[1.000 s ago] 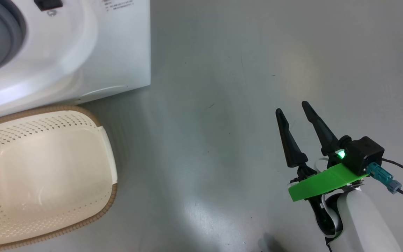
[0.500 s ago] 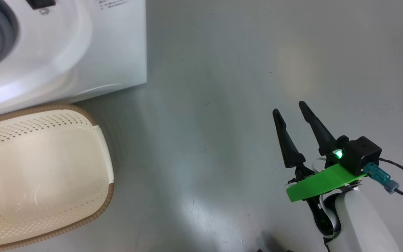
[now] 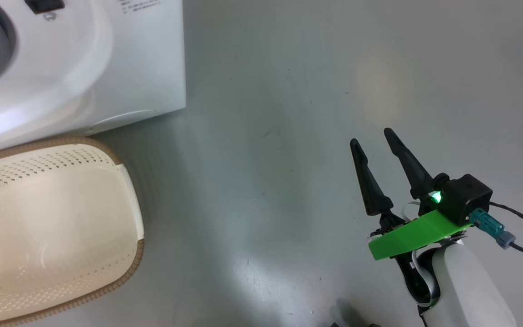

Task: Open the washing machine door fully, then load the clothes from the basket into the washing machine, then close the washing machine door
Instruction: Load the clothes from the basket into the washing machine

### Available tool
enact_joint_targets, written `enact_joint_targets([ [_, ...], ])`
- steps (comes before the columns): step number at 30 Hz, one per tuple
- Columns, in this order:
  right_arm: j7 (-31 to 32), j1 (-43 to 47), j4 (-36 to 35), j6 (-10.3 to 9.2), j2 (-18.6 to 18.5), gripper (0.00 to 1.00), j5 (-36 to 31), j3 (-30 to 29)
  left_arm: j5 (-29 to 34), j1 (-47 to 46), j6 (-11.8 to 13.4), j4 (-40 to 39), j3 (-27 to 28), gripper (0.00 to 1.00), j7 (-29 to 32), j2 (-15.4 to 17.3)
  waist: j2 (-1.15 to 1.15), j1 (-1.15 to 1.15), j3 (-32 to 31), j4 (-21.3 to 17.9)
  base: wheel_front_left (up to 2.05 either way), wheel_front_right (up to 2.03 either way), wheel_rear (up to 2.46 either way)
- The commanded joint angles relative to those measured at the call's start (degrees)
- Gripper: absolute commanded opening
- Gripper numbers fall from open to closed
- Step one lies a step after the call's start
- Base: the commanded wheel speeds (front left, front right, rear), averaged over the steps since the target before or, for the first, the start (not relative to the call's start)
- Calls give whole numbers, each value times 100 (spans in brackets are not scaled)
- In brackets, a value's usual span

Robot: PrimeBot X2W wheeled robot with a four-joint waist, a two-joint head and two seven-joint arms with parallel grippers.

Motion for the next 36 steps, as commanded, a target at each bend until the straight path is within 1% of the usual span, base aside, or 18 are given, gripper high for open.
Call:
enact_joint_targets([
  [1,-68,65,-120,16,9,100,19,131,46,-55,-6,-13,24,100,-9,246,0,0,-7,-7,0,0,0],
  [3,-68,64,-118,16,9,100,25,139,43,-81,-30,61,-20,100,-23,230,0,0,-14,-16,0,0,0],
  [4,-68,61,-120,16,9,100,30,142,39,-100,-39,94,-36,83,-30,229,0,0,-14,-23,0,0,0],
  [5,-68,57,-123,16,9,100,36,143,33,-122,-48,123,-50,47,-37,226,0,0,-11,-28,0,0,0],
  [6,-68,52,-126,16,9,100,40,141,25,-147,-57,146,-63,0,-51,221,0,0,-6,-30,0,0,0],
  [10,-68,37,-132,16,9,100,57,133,-8,-243,-92,217,-119,0,-109,217,0,0,14,-37,0,0,0],
  [15,-68,24,-129,16,9,100,77,114,-33,-412,-111,213,-154,0,-437,284,0,0,32,-32,0,0,0],
  [19,-68,20,-126,16,9,100,74,113,-15,-555,-47,125,-155,0,-893,310,0,0,38,-8,0,0,0],
  [20,-68,20,-126,16,9,100,74,113,-15,-555,-47,125,-155,0,-893,310,0,0,38,-8,0,0,0],
  [22,-68,16,-129,16,9,100,72,122,-8,-628,-8,95,-153,0,-1104,324,0,0,49,-1,0,0,0],
  [30,-68,-17,-170,16,10,100,73,155,9,-1083,231,-50,-87,0,-2002,423,0,0,227,-22,0,0,0],
  [33,-68,-40,-187,16,10,100,92,186,46,-1294,252,-123,-101,0,-2344,468,0,0,335,-63,0,0,0],
  [36,-68,-57,-206,16,10,100,118,213,46,-1540,219,-184,-96,0,-2644,513,0,0,457,-114,0,0,0],
])
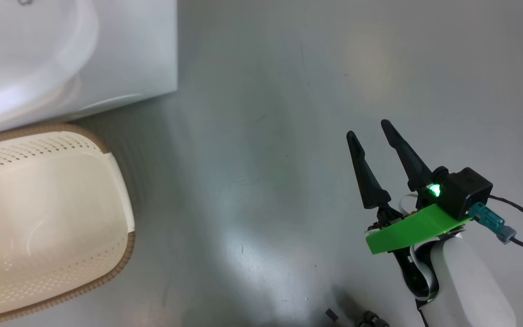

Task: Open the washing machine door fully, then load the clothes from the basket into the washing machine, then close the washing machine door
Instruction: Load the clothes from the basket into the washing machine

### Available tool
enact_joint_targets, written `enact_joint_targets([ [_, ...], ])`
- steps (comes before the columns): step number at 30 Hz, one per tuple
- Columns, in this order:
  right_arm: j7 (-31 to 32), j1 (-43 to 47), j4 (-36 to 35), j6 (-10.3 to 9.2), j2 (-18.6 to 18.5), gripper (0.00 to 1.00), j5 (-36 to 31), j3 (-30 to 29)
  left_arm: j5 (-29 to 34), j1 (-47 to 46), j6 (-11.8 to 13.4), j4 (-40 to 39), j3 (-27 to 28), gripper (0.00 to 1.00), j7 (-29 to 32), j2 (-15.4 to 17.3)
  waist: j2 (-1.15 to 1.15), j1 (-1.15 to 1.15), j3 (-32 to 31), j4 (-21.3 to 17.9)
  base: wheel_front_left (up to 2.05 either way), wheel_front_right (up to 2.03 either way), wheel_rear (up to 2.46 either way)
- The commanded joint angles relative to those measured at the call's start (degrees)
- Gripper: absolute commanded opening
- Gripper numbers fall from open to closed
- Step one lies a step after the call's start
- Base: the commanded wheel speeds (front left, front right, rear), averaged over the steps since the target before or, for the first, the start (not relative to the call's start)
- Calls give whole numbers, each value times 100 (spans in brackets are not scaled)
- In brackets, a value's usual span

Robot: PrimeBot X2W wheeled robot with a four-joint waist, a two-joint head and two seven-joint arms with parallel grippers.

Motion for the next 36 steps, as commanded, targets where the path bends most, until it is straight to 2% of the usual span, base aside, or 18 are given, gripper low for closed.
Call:
enact_joint_targets([
  [1,-68,40,-142,16,10,100,89,146,49,-240,9,-176,72,0,-180,373,0,0,135,-72,0,0,0],
  [7,-68,19,-184,16,10,100,138,171,127,-695,5,-183,34,0,-562,466,0,0,379,-168,0,0,0],
  [13,-68,-15,-231,16,10,100,180,198,207,-984,-72,154,-121,0,-559,445,0,0,599,-219,0,0,0],
  [23,-68,-83,-235,16,10,100,302,275,236,-1280,-36,624,-249,0,-575,403,0,0,789,-295,0,0,0],
  [24,-68,-87,-232,16,10,100,308,277,226,-1294,-30,651,-247,7,-587,397,0,0,791,-296,0,0,0],
  [25,-68,-92,-227,16,10,100,314,277,223,-1301,-15,677,-252,90,-599,389,0,0,792,-296,0,0,0],
  [26,-68,-97,-220,16,10,100,320,275,216,-1295,-22,720,-264,100,-593,366,0,0,787,-292,0,0,0],
  [36,-68,-116,-171,16,10,100,260,218,162,-1147,-115,888,-356,100,-657,261,0,0,576,-193,0,0,0],
])
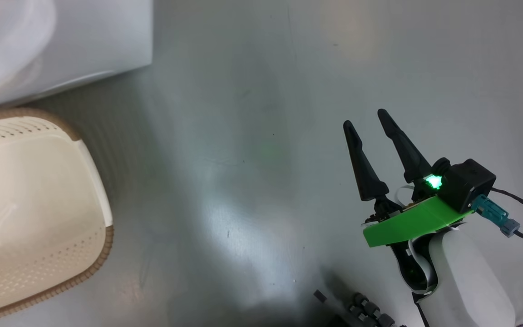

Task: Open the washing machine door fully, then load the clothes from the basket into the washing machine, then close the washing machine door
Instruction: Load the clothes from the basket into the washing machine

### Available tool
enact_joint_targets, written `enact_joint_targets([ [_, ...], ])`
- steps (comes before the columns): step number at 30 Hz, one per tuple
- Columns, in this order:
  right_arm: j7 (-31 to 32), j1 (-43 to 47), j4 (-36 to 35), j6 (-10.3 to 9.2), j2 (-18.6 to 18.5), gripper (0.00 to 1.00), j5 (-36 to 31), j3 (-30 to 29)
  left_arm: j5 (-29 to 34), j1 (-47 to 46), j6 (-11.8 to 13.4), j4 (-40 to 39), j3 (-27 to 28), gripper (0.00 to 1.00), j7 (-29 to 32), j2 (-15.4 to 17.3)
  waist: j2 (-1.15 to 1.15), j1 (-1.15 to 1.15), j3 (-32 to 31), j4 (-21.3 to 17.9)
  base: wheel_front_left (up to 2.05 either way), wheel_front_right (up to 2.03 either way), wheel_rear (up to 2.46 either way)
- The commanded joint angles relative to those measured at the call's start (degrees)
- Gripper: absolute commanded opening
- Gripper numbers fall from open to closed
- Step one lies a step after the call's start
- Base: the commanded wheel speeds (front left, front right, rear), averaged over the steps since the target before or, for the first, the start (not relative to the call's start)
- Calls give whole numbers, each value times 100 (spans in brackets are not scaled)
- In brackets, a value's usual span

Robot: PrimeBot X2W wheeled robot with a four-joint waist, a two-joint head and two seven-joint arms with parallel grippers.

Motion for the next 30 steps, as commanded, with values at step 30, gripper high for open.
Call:
enact_joint_targets([
  [30,-68,643,268,16,5,100,-735,-285,-1331,3402,-265,-579,-587,100,8,-565,0,0,-2335,1190,0,0,0],
])
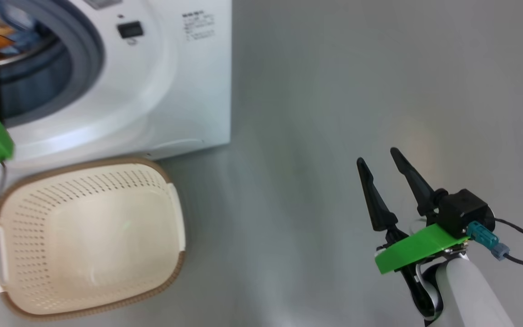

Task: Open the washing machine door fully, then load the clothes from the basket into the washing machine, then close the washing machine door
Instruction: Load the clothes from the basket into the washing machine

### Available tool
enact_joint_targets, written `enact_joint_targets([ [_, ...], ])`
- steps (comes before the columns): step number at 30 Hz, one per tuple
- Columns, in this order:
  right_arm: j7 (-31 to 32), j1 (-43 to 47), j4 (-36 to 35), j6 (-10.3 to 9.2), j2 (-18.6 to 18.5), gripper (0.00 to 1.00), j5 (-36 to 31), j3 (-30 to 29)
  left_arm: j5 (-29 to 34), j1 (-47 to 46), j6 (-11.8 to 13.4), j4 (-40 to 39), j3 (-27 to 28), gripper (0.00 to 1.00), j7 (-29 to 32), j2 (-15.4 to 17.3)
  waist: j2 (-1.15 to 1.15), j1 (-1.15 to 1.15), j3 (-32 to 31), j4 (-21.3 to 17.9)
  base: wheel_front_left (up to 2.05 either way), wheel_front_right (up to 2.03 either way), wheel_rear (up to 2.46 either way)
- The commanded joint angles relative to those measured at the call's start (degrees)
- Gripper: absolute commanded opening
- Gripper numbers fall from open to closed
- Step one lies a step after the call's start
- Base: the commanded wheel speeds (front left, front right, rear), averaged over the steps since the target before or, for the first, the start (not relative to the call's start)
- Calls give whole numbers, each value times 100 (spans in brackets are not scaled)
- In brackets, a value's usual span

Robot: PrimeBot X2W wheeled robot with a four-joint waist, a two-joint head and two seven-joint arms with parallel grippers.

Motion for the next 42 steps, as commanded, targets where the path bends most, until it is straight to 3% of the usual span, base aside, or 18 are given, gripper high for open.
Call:
enact_joint_targets([
  [1,-68,240,-78,16,12,100,-81,55,-274,530,-13,-424,-104,100,6,305,0,0,-683,427,0,0,0],
  [13,-68,637,-20,16,-55,100,-184,-181,-551,2183,96,-1711,-296,100,-81,270,0,0,-1590,921,0,0,0],
  [19,-68,871,-31,16,-77,100,-165,-266,-663,3152,433,-2595,-173,100,-91,205,0,0,-2098,1123,0,0,0],
  [31,-68,1441,-79,16,-42,100,-138,-403,-821,5132,1388,-4522,245,100,-94,75,0,0,-2924,1393,0,0,0],
  [36,-68,1557,-129,16,-29,100,-126,-414,-847,5681,1618,-5057,460,100,-95,-70,0,0,-3049,1460,0,0,0],
  [42,-68,1647,-142,16,-11,100,-92,-358,-692,6164,1671,-5441,635,100,-95,-247,0,0,-3141,1458,0,0,0],
])
